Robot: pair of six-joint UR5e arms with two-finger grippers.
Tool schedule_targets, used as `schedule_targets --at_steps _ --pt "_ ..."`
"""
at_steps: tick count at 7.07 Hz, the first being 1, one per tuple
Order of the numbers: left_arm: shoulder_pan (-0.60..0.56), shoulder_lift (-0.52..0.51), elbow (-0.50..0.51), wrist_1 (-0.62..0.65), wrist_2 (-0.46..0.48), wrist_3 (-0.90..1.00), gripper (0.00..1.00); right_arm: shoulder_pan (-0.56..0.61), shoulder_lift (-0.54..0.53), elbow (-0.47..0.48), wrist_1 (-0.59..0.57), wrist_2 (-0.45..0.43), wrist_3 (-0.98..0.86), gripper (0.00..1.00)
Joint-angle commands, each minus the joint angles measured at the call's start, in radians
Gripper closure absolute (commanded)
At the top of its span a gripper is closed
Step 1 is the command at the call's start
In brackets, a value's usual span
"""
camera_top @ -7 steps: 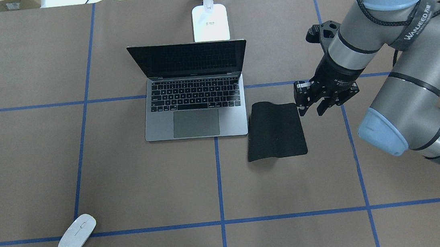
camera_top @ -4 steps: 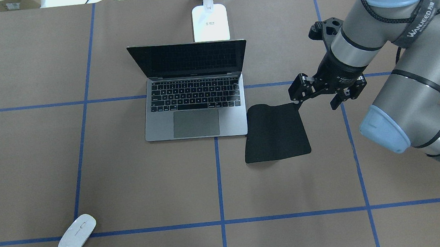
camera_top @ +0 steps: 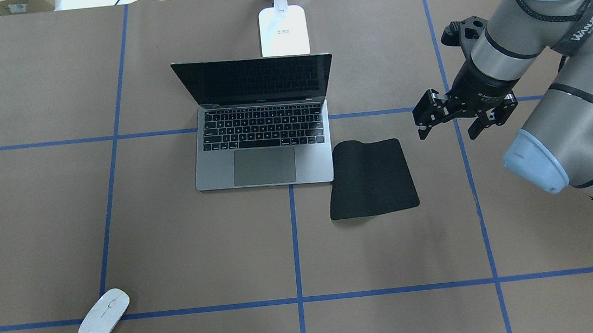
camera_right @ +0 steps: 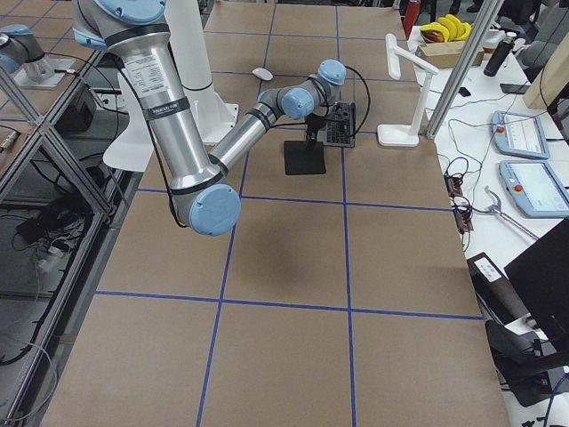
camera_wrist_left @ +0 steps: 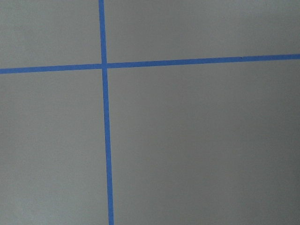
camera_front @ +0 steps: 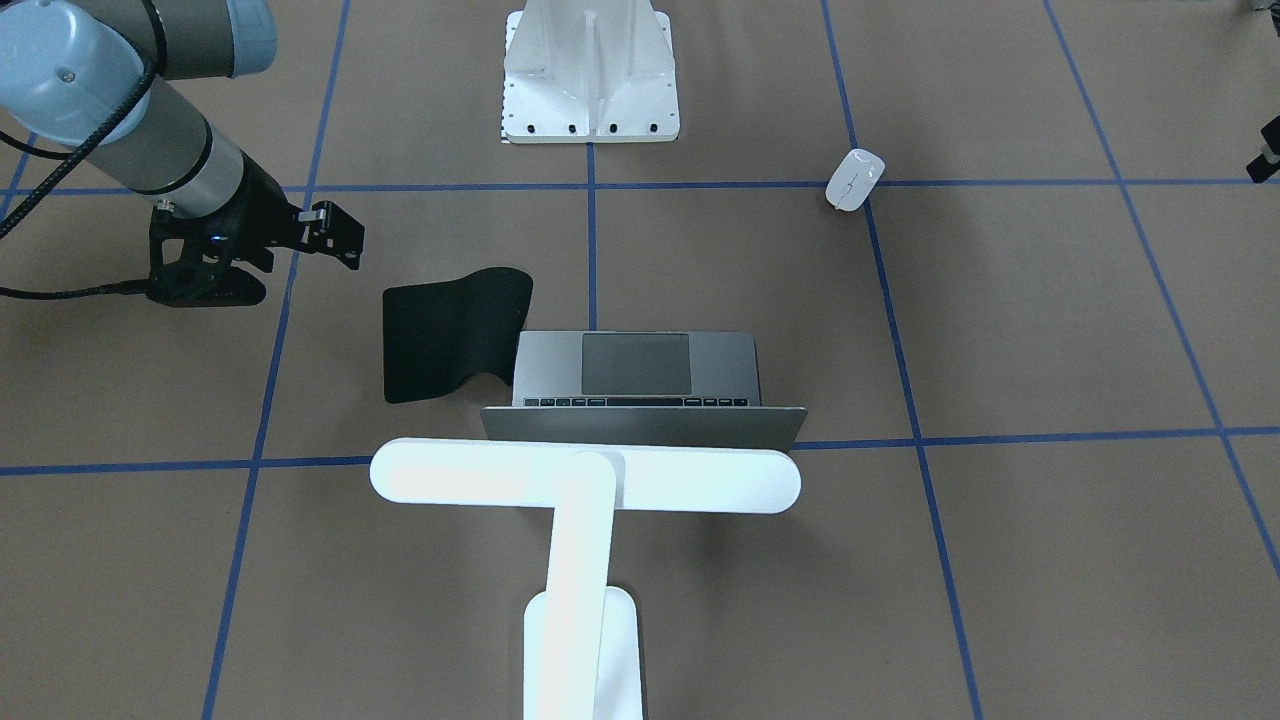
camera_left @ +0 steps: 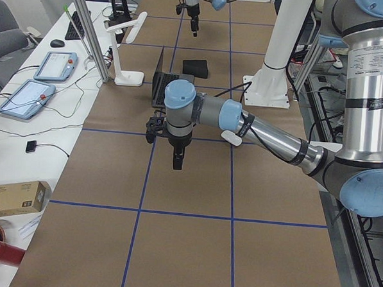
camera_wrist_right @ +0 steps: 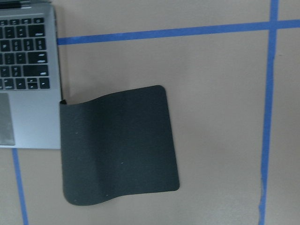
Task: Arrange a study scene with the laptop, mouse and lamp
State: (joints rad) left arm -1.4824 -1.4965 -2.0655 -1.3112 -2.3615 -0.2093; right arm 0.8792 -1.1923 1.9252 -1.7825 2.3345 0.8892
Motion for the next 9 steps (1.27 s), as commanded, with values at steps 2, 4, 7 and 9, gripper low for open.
schedule_targets --at_steps 2,4,7,9 --pt "0.005 -0.056 -0.025 0.007 -0.004 -0.175 0.01 0.046 -0.044 -0.090 0.002 -0.004 -0.122 0.00" --pt "0.022 -0.096 -0.034 0.007 -0.004 -0.261 0.00 0.096 -0.050 -0.147 0.002 -0.006 -0.209 0.00" --pt "0.131 -0.137 -0.051 0.007 0.007 -0.438 0.00 0.165 -0.082 -0.160 0.002 0.000 -0.295 0.00" --pt "0.247 -0.157 -0.109 0.004 0.024 -0.536 0.00 0.219 -0.174 -0.149 0.005 -0.010 -0.421 0.00"
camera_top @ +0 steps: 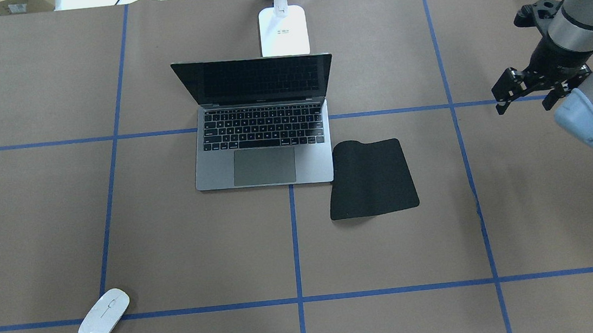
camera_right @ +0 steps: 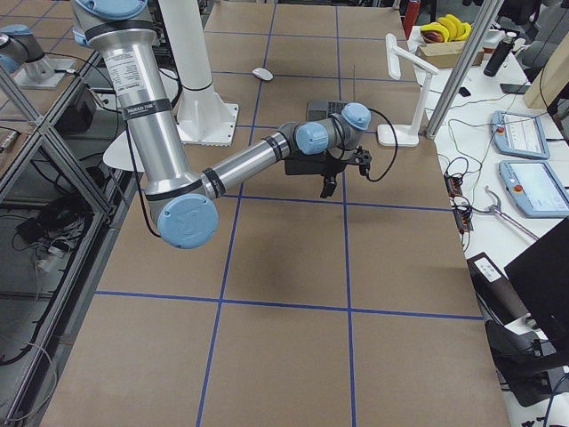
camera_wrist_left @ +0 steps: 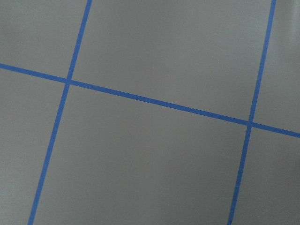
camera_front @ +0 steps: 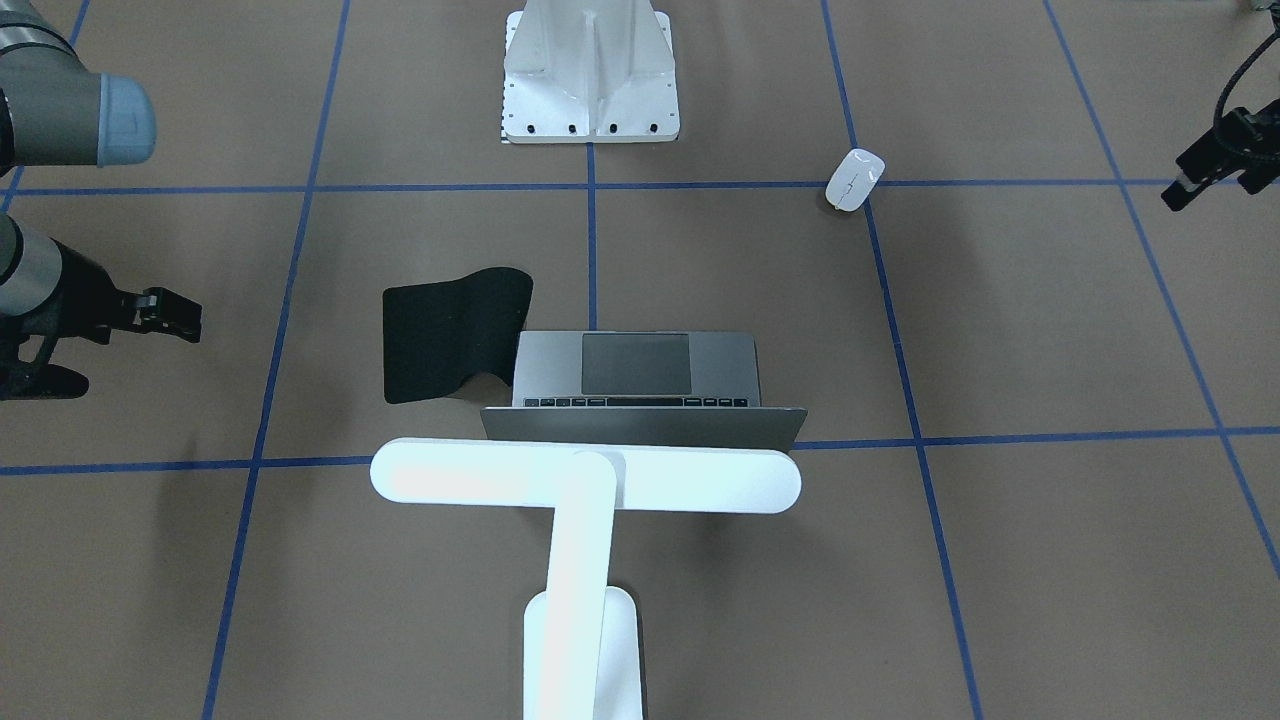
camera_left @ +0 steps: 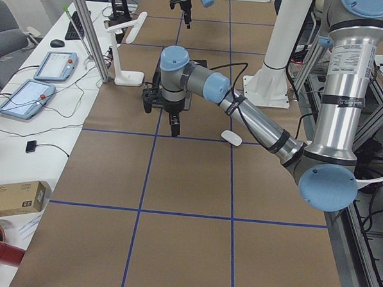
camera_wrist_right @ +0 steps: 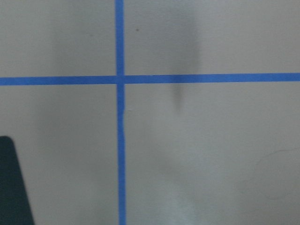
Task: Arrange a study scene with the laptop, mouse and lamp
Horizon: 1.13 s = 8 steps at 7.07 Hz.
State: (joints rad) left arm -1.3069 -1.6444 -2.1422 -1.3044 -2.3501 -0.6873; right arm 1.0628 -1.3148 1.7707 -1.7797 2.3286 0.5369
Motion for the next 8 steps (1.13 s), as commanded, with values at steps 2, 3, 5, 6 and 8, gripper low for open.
schedule_targets --at_steps 2,3,5,6,8 --pt "0.231 -0.009 -0.082 -0.007 0.095 -0.113 0.00 0.068 -0.121 0.013 0.002 -0.037 -0.159 0.00" --pt "0.307 -0.011 -0.082 -0.007 0.141 -0.110 0.00 0.080 -0.148 0.010 0.002 -0.054 -0.220 0.00" --pt "0.444 -0.011 -0.085 -0.024 0.228 -0.113 0.00 0.118 -0.193 0.007 0.000 -0.080 -0.326 0.00" --pt "0.487 -0.011 -0.090 -0.025 0.239 -0.118 0.00 0.137 -0.210 0.007 0.002 -0.080 -0.362 0.00" --pt "0.627 -0.011 -0.094 -0.029 0.337 -0.112 0.00 0.154 -0.231 0.006 0.000 -0.080 -0.440 0.00"
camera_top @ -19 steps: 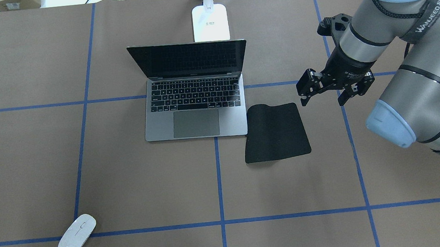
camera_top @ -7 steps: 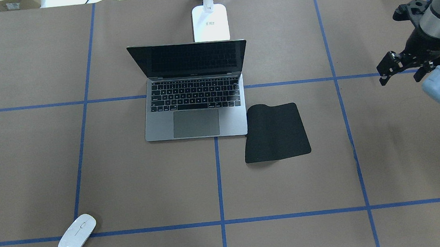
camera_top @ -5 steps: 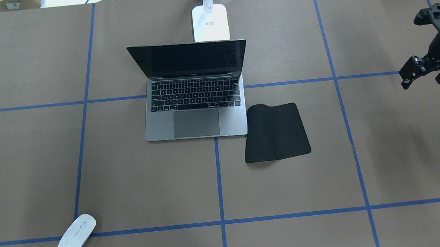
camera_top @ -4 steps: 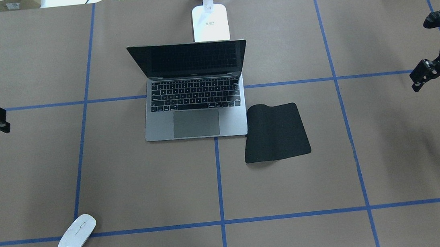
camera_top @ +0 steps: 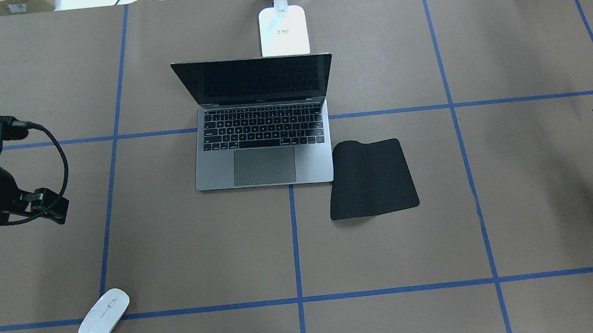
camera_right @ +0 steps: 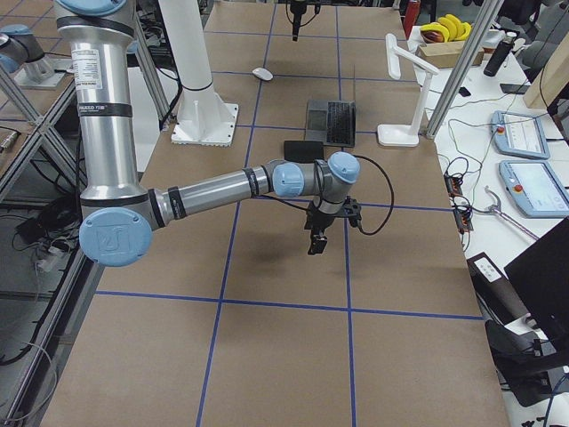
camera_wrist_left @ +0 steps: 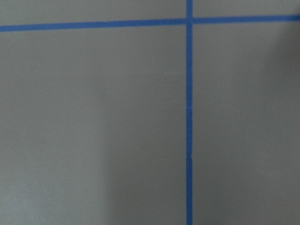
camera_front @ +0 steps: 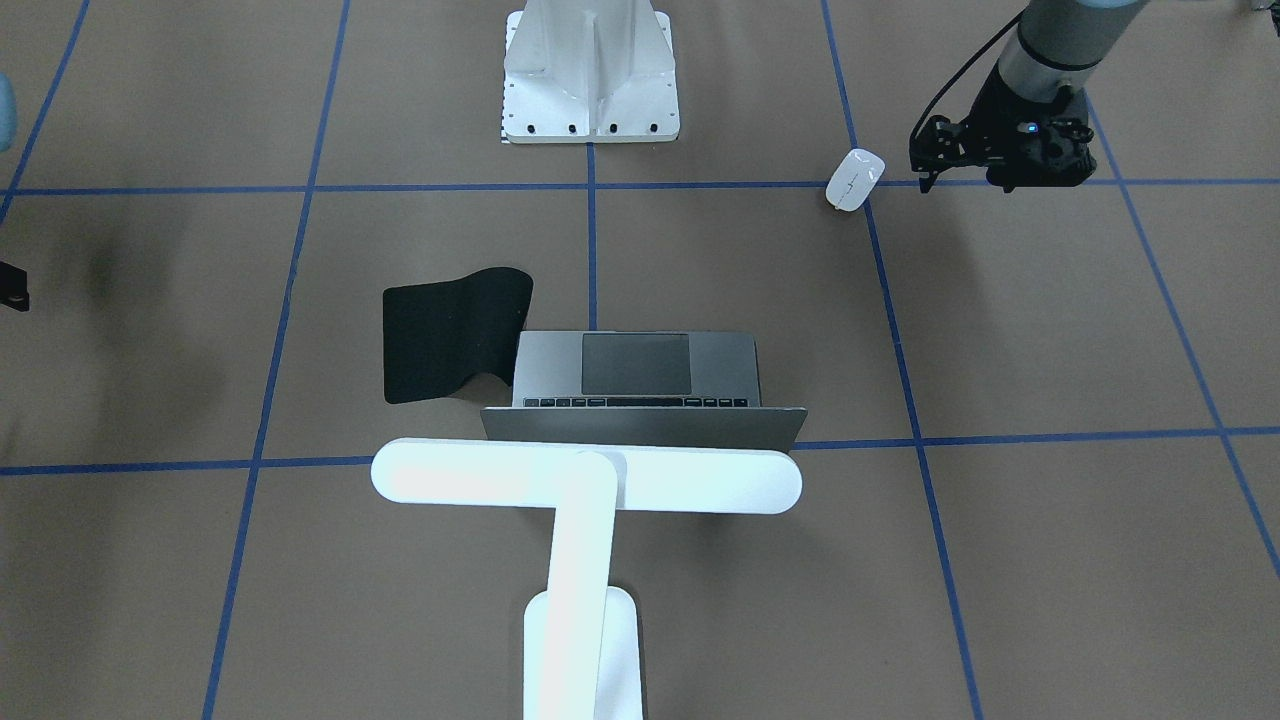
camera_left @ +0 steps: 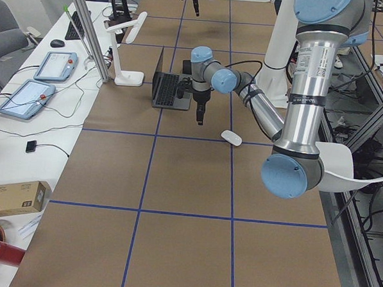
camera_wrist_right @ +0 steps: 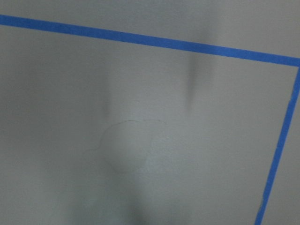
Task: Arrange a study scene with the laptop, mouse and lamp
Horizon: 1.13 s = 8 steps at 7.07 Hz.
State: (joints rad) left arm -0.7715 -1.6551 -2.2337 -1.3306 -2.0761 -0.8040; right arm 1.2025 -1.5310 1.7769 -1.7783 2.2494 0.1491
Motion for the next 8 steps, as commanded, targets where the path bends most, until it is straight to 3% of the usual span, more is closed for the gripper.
schedule_targets --at_steps 1,3,4,6,8 --pt "0.168 0.001 -0.001 -0.016 0.126 0.005 0.00 0.014 -0.017 0.002 -0.001 -0.001 -0.056 0.00" --pt "0.266 0.029 0.000 -0.068 0.197 0.006 0.00 0.012 -0.015 -0.002 0.002 -0.001 -0.056 0.00" --pt "0.294 0.076 0.009 -0.150 0.220 0.009 0.00 0.012 -0.015 -0.005 0.003 0.001 -0.056 0.00" --pt "0.308 0.188 0.086 -0.431 0.214 0.017 0.00 0.011 -0.011 -0.007 0.003 0.004 -0.057 0.00" --pt "0.320 0.212 0.149 -0.583 0.206 0.011 0.00 0.011 -0.009 -0.008 0.003 0.007 -0.057 0.00"
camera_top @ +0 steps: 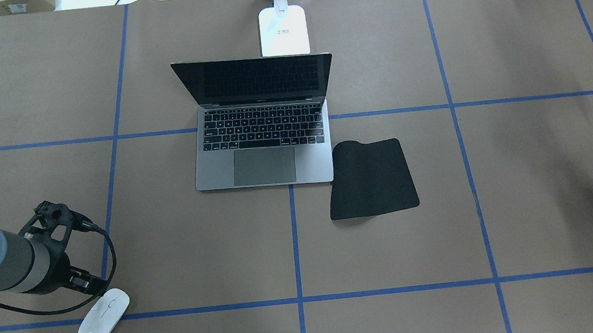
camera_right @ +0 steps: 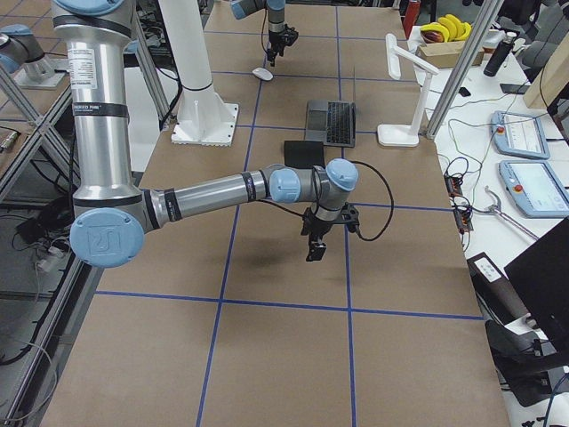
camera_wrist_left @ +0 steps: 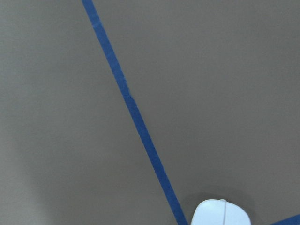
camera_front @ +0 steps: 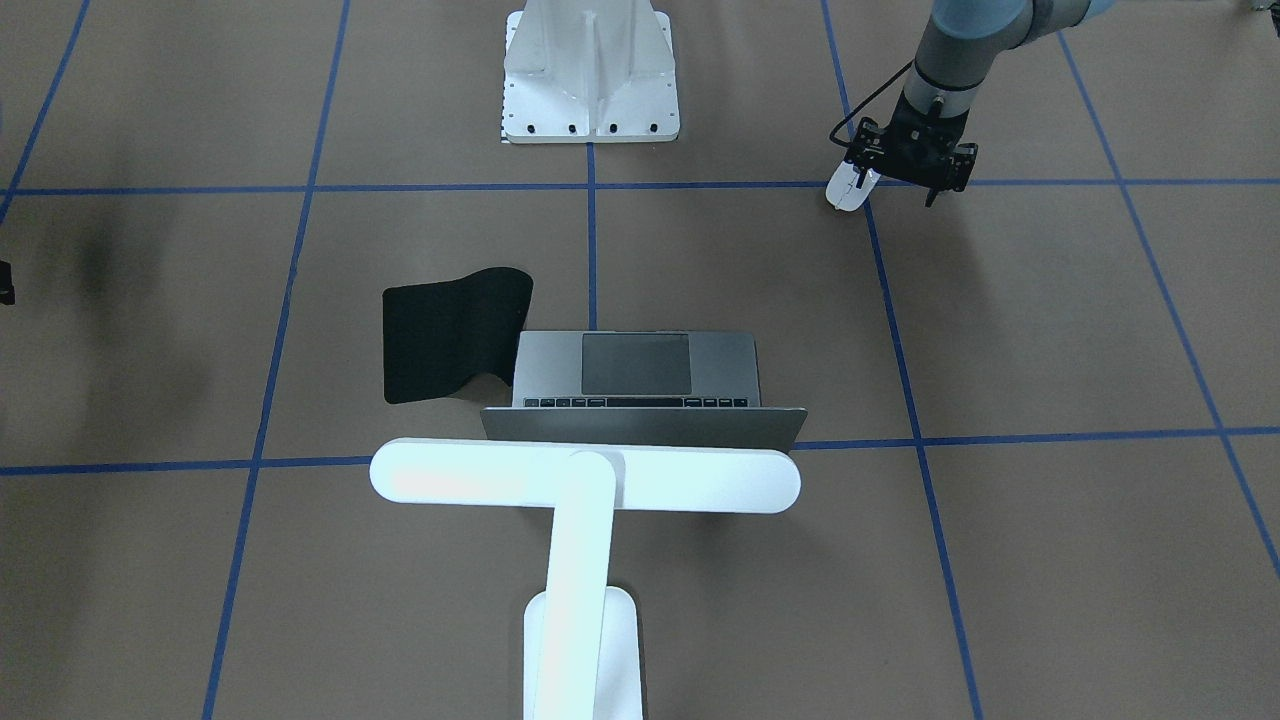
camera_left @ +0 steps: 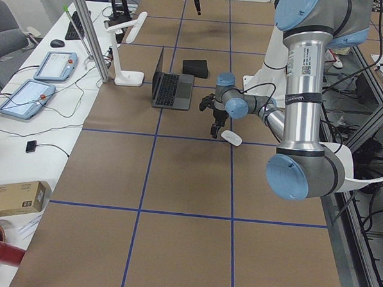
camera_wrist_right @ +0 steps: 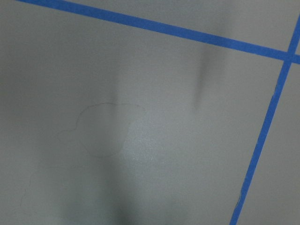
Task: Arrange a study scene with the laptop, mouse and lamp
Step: 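Lower the left gripper onto the white mouse and grasp it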
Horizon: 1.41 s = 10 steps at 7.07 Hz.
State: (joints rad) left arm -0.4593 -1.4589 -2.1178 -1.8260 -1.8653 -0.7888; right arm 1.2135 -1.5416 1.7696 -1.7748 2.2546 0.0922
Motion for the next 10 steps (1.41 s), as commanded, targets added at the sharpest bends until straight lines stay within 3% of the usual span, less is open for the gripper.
schedule_targets --at_steps 1,6,9,10 --pt "0.013 0.015 0.026 -0.090 -0.011 -0.006 0.00 0.000 0.002 -0.001 0.000 0.002 0.000 0.00" --pt "0.128 0.049 0.027 -0.138 -0.022 -0.047 0.00 0.000 0.000 -0.004 -0.002 -0.004 0.000 0.00" --pt "0.203 0.049 0.030 -0.138 0.055 -0.084 0.01 0.000 0.000 -0.010 0.000 -0.004 -0.002 0.00" --pt "0.205 0.049 0.032 -0.138 0.058 -0.084 0.06 0.000 0.000 -0.010 0.000 -0.004 -0.002 0.00"
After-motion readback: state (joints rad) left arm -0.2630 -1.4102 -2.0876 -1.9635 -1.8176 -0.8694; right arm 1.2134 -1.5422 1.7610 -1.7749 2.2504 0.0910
